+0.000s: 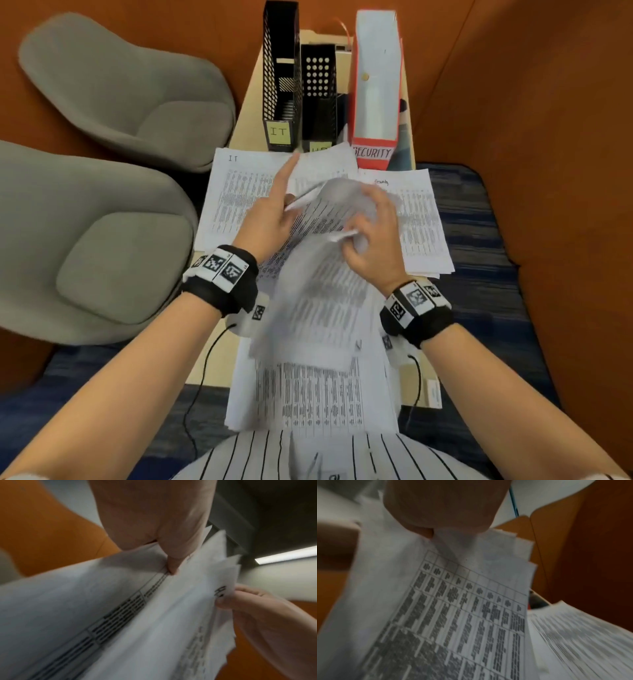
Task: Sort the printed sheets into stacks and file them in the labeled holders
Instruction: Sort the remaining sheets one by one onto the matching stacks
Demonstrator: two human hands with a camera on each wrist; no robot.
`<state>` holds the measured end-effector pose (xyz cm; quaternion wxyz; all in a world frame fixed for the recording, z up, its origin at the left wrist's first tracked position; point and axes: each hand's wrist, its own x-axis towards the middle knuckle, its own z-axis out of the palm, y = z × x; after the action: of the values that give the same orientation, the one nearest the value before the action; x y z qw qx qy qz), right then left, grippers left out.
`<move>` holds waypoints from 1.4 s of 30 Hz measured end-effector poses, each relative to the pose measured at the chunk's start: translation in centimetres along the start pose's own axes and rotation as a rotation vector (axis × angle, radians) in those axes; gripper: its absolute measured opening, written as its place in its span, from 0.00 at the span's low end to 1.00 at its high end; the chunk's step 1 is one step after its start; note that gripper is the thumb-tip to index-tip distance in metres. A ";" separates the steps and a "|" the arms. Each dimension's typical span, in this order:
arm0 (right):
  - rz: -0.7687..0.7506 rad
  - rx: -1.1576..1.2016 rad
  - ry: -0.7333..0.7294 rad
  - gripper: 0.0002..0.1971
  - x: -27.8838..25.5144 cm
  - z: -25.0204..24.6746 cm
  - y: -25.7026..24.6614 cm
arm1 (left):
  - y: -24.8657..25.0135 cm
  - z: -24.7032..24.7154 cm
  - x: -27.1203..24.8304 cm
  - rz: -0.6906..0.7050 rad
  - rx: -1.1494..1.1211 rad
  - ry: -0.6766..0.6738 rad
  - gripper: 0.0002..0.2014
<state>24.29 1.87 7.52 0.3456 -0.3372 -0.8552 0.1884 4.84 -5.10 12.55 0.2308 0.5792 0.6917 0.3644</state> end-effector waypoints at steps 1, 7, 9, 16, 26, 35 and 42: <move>-0.020 -0.008 0.005 0.03 1.5 -0.7 -0.6 | 0.2 0.3 0.1 -0.024 -0.057 0.021 0.29; 0.097 -0.171 -0.036 0.05 7.7 -3.6 -2.2 | 1.9 0.0 1.1 -0.062 -0.308 0.129 0.09; 0.104 -0.212 -0.030 0.05 8.8 -4.7 -2.4 | 1.6 -0.5 0.6 -0.075 -0.433 0.074 0.11; 0.158 -0.103 0.302 0.37 7.7 -6.3 -1.1 | 0.7 -0.5 -1.3 -0.161 -0.421 0.277 0.19; 0.694 0.867 -0.194 0.36 1.4 -4.3 1.8 | 1.3 -0.7 -2.0 -0.063 -0.648 0.388 0.17; 0.715 0.819 -0.245 0.22 -1.5 -0.3 0.6 | -2.3 4.8 -3.4 -0.379 -0.543 0.377 0.14; 0.639 0.939 -0.025 0.25 1.3 -2.7 -0.8 | -0.3 0.8 -2.1 -0.128 -0.607 0.437 0.21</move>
<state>25.19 2.49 10.46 0.3740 -0.3870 -0.5391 0.6479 5.71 -6.94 11.58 0.2613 0.3486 0.6199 0.6526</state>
